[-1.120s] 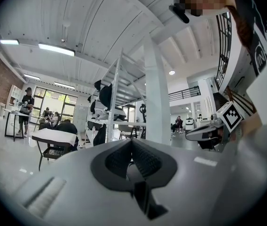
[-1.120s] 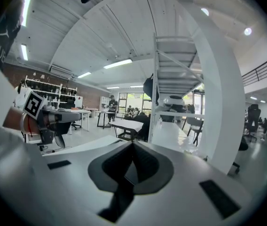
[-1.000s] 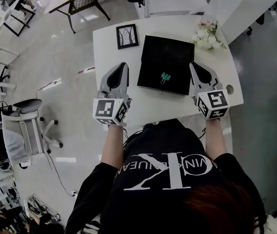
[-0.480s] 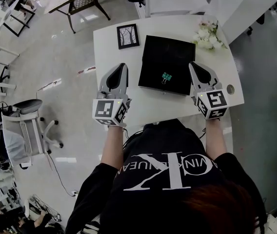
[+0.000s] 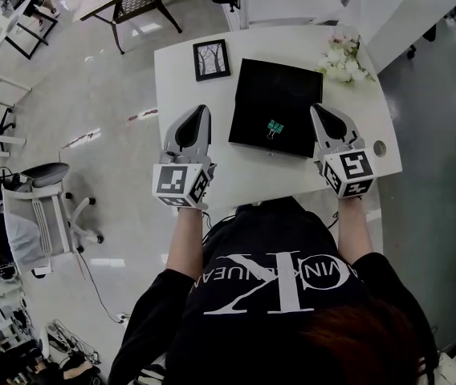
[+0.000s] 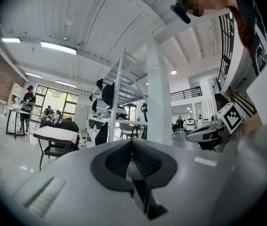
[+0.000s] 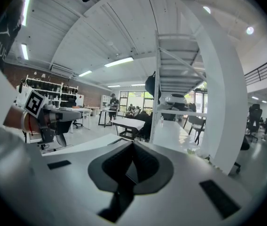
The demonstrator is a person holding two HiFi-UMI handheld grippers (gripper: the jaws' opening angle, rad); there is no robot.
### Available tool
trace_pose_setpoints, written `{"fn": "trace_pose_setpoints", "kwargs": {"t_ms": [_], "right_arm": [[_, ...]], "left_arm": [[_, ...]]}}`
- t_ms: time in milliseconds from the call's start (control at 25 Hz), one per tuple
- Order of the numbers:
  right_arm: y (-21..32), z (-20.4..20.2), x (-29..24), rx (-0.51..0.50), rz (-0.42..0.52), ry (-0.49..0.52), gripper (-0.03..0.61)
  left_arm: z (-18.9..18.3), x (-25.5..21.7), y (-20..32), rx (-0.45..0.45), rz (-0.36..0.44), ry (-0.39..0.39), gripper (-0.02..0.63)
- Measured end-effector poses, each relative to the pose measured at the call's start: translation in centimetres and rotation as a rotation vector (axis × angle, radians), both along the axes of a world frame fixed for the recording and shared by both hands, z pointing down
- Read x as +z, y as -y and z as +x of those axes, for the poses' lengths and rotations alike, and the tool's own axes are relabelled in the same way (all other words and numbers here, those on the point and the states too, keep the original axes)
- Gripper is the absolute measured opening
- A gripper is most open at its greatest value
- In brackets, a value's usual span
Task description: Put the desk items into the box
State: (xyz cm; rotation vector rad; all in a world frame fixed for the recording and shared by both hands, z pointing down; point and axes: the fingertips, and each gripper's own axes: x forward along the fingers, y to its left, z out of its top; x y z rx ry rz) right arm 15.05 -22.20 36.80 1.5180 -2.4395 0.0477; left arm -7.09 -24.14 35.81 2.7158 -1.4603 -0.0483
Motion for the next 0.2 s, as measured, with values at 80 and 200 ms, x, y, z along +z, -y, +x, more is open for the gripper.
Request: {"fn": "trace_pose_setpoints", "kwargs": {"t_ms": [80, 200], "right_arm": [[-0.01, -0.07, 0.12, -0.002, -0.003, 0.0, 0.014], [0.01, -0.08, 0.31, -0.004, -0.007, 0.0, 0.014]], "left_arm": [[0.02, 0.03, 0.01, 0.0, -0.001, 0.0, 0.011], [0.06, 0.17, 0.08, 0.001, -0.004, 0.001, 0.011]]}}
